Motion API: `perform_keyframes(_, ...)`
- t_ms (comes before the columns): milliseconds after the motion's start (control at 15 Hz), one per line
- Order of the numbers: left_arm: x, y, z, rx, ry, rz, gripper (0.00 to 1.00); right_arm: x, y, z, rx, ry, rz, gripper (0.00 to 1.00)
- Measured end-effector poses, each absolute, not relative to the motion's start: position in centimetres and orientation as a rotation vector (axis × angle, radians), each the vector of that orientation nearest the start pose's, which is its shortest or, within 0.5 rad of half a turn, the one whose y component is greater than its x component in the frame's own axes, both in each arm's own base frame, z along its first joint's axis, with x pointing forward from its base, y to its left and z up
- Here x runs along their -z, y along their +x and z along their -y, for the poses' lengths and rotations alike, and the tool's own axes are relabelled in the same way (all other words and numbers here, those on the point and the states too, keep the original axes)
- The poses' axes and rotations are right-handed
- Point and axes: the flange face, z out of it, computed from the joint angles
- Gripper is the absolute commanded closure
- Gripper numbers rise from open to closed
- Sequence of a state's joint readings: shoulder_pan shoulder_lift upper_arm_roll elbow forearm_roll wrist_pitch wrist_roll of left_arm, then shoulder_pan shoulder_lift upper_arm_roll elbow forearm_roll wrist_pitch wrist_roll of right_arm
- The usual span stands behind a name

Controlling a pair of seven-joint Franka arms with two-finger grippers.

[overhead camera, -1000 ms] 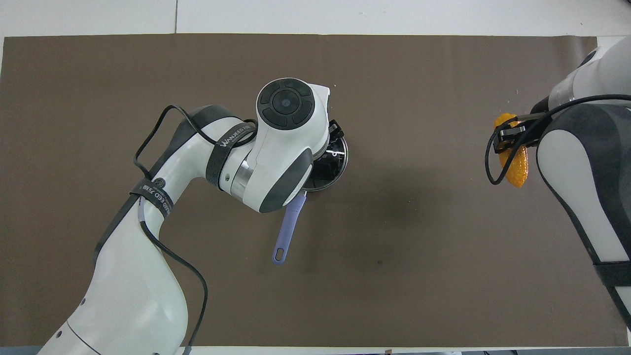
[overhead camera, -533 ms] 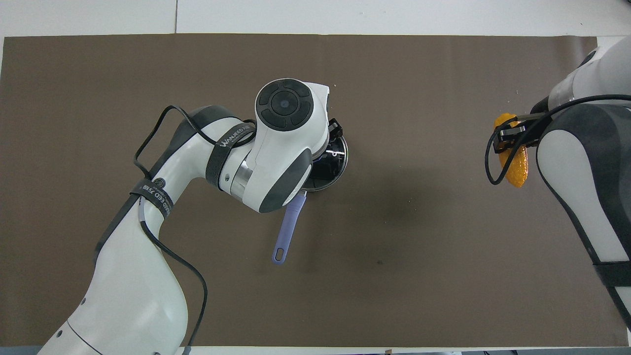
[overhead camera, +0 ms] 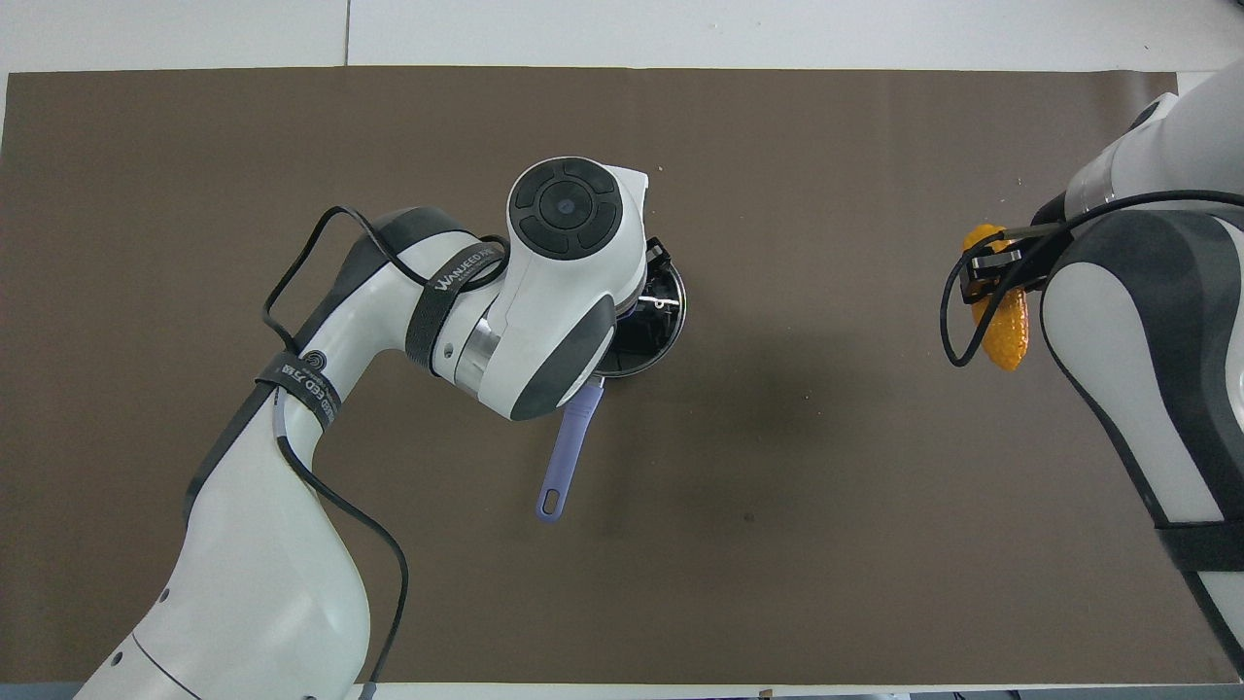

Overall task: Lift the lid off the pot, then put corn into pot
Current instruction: 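Grasp the lid knob with the left gripper while the right gripper grasps the corn, then lift the glass lid off the pot with the left gripper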

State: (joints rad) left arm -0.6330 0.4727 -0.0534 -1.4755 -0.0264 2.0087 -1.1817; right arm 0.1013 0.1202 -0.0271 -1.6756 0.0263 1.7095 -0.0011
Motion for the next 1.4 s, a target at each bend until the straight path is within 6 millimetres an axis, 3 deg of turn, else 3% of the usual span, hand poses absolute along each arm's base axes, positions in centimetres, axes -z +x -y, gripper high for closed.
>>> perform_keyframes(67,-41.1,54.3,44.0,-0.003,-3.115,0.816,0.39,-51.7,58.9,-4.7,-0.136,-3.117,0.11,1.0)
perform_keyframes(267,-41.2,54.3,44.0,-0.002,-3.115,0.815,0.42,-51.7,58.9,-4.7,-0.136,-3.117,0.11,1.0)
perform_keyframes(600,-41.6,54.4,43.8,0.005,-3.117,0.819,0.56,-51.7,58.9,-4.7,-0.136,-3.117,0.11,1.0)
perform_keyframes(1000,-47.8,53.6,42.1,0.017,-3.112,0.829,0.64,-51.9,59.2,-5.3,-0.092,-3.115,0.114,1.0)
perform_keyframes(1200,-51.3,54.6,38.1,0.007,-3.115,0.742,0.64,-51.5,59.5,-10.2,-0.024,-3.086,0.032,1.0)
perform_keyframes(1400,-53.9,57.0,30.4,-0.026,-3.129,0.543,0.66,-49.5,59.9,-16.2,0.028,-3.07,-0.006,1.0)
